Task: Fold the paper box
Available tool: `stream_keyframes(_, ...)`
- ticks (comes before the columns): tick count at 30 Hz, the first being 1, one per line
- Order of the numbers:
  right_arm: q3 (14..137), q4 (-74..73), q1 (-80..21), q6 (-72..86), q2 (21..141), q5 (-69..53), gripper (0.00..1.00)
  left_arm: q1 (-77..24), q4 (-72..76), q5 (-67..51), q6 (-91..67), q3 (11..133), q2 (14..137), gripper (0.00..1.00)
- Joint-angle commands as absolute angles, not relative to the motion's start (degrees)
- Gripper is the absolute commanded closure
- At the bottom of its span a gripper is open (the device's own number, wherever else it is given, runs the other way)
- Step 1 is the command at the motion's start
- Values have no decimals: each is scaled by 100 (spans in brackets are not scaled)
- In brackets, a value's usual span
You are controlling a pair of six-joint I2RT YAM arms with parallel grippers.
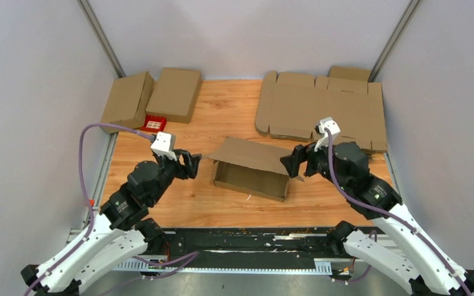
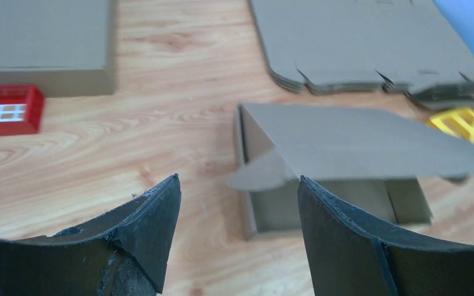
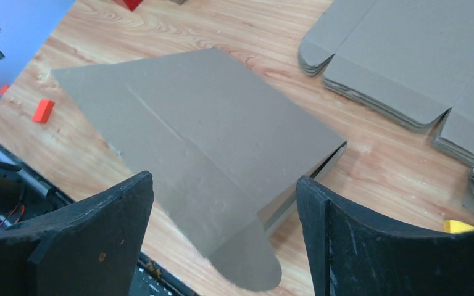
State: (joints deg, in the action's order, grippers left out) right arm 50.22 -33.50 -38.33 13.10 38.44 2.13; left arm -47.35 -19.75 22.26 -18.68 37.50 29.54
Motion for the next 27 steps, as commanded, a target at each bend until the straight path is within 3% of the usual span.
stream_keyframes(1, 5314, -2843, -3587, 1222, 4598, 289, 19, -3780, -1233, 1372, -1810, 3944, 3506, 24)
stream_keyframes(7, 5067, -2249, -3386, 1449, 5518, -855, 43, -3252, -394, -156, -2135, 4055, 4852, 31)
stream_keyframes(10, 4626, -2053, -3383, 1544, 5619, -900, 50, -3246, -355, -340, -2156, 3866, 5221, 35)
stream_keyframes(18, 3039, -917, -3320, 2118, 5979, -1144, 55, -3252, 435, -420, -2688, 2472, 5576, 41)
stream_keyframes(25, 3164, -1072, -3305, 1938, 6118, -1164, 55, -3247, 434, -401, -2639, 2397, 5720, 41)
stream_keyframes(27, 3282, -1285, -3311, 1843, 6011, -1144, 51, -3251, 350, -349, -2602, 2396, 5530, 41)
